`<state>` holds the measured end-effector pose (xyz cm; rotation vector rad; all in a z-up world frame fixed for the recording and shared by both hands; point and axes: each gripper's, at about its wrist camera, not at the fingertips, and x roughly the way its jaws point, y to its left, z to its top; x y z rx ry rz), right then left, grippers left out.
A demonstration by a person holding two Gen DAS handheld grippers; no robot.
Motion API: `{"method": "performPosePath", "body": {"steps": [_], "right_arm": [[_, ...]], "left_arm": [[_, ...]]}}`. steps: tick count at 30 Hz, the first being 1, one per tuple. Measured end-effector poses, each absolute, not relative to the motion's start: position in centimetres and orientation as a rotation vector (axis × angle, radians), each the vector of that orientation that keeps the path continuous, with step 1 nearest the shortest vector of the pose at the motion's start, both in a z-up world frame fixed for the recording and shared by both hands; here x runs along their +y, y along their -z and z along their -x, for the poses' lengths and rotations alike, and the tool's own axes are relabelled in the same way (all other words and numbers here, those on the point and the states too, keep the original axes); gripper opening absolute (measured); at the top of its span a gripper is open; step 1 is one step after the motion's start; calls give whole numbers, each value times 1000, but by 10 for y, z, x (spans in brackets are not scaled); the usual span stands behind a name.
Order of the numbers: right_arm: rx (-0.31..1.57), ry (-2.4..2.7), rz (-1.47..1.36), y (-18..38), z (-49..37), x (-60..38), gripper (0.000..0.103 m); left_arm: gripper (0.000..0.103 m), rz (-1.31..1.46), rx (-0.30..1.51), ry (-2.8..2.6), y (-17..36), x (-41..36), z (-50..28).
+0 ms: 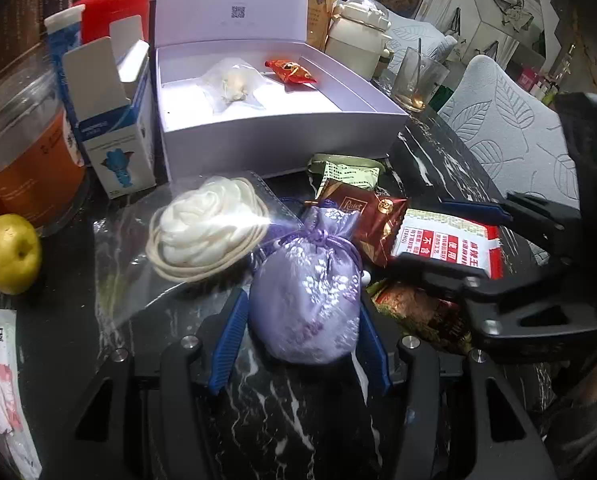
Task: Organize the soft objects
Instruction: 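Grasp the purple sachet with the left tool while the right tool grasps the red-and-white strip packet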
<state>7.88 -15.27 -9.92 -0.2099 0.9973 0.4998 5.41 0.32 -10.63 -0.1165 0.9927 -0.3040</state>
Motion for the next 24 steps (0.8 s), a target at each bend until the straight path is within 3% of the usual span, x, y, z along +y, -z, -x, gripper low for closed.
{"method": "performPosePath", "body": {"steps": [5,10,24], "right_arm": [[1012,-531,279,102,-86,-137,77],[1039,-567,268,109,-89,-134,58],[1037,-547,184,108,-71,-154,55]], "left_arm": [[54,105,999,307,104,6,-46],[54,135,1006,333,111,7,-51],[53,94,978,387,115,-8,-68]]}}
